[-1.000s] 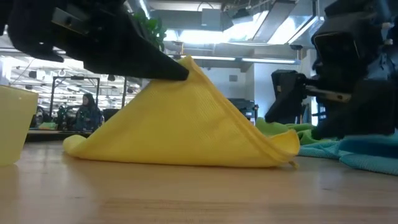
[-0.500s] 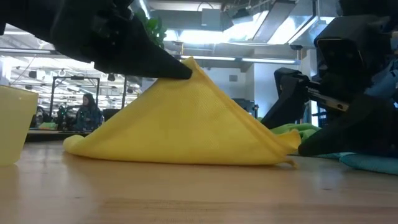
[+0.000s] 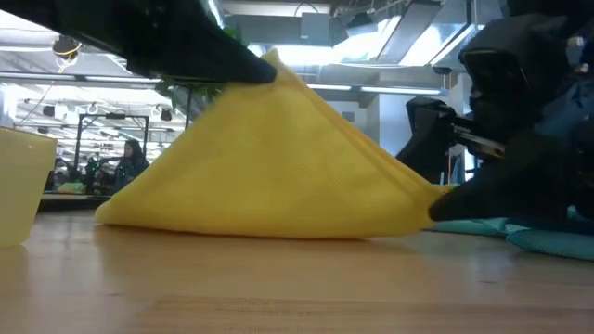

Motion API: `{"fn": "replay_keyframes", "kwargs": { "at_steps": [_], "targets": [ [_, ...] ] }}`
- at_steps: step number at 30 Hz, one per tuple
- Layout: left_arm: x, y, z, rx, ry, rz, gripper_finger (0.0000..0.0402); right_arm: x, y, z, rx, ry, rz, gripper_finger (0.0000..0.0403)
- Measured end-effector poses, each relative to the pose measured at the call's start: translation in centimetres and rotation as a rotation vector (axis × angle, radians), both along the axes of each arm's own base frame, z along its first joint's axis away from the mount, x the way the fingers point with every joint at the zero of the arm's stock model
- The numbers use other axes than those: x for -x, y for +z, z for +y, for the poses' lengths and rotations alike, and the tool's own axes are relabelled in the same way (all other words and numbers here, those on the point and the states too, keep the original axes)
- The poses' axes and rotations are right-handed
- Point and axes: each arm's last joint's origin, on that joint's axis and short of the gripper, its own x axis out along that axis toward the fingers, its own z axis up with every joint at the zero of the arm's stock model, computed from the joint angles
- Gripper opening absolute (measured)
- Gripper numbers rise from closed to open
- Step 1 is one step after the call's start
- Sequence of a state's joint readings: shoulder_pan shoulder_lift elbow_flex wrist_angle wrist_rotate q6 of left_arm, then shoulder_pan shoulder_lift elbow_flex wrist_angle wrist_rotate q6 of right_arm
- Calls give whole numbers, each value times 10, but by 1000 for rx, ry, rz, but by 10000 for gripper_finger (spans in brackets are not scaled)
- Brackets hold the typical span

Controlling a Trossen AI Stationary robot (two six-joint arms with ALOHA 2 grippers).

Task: Fold microfiber towels
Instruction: Fold the yellow microfiber cloth

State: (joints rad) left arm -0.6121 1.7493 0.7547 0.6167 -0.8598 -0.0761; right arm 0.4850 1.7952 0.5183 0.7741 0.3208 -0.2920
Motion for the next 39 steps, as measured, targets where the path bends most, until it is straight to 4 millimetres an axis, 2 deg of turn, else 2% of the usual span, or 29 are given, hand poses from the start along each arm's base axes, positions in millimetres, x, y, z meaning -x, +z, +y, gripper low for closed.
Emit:
{"fn": "replay_keyframes", "kwargs": {
  "at_steps": [7, 12, 29, 39],
  "targets": [
    [0, 0, 0, 0, 3, -2, 0, -10, -18, 5, 28, -23, 45, 287],
    [0, 0, 0, -3, 11, -1, 0, -14, -22, 5, -3, -99, 40, 277],
    [5, -1, -5, -23, 15, 7, 0, -7, -26, 4, 0, -139, 74, 106],
    [10, -7, -8, -22, 12, 54, 0, -3, -22, 2, 11, -147, 111, 58]
  ]
}}
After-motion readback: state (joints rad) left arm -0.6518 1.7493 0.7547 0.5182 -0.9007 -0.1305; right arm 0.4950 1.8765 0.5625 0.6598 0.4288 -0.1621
